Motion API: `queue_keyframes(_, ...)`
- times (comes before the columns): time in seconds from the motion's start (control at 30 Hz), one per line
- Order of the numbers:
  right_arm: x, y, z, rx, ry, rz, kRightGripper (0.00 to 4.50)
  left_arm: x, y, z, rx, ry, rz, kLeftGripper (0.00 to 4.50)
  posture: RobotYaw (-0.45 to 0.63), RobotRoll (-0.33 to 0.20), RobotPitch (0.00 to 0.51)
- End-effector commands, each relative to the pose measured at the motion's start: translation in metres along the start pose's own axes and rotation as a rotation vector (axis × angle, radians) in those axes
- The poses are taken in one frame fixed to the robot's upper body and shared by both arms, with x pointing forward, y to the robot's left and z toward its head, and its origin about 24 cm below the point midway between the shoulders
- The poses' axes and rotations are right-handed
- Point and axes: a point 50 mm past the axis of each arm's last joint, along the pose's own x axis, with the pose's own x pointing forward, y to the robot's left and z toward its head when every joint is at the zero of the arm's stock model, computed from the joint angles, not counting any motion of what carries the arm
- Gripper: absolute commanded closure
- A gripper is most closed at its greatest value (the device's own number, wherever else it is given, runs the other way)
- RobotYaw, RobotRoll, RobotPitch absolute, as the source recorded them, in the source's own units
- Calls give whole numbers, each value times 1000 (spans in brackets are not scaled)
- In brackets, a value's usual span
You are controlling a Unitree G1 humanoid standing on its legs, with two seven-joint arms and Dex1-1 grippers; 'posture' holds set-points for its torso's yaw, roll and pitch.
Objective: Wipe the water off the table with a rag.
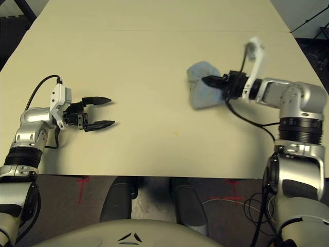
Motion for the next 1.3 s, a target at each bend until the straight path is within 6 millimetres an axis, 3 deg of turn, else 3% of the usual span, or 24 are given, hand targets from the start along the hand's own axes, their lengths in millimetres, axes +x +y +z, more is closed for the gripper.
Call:
queue_keyframes(0.03, -16, -18, -1, -5, 4, -73, 4404, 3, 0, -1, 9, 15, -24, 0, 87, 0, 189)
queue_keyframes(0.23, -15, -44, -26, -13, 94, -226, 4404, 4, 2, -1, 10, 15, -25, 0, 85, 0, 183)
queue_keyframes(0.43, -11, -65, -51, -189, 201, -416, 2284, 5, 3, -2, 10, 12, -20, 0, 86, 0, 175)
queue_keyframes(0.63, -23, -71, -28, -471, 75, -460, 7, 4, 6, 0, -7, -13, 20, 0, 87, 0, 172)
queue_keyframes(0.9, -40, -63, 25, -565, -416, -531, 7, -4, 39, 26, -117, -245, 368, 0, 103, 0, 169)
queue_keyframes(1.1, -40, -65, 31, -525, -595, -576, 7, -23, 67, 36, -106, -286, 701, 0, 121, 0, 166)
queue_keyframes(1.3, -32, -71, 19, -475, -644, -613, 7, -50, 84, 27, -63, -162, 1088, 0, 130, 0, 165)
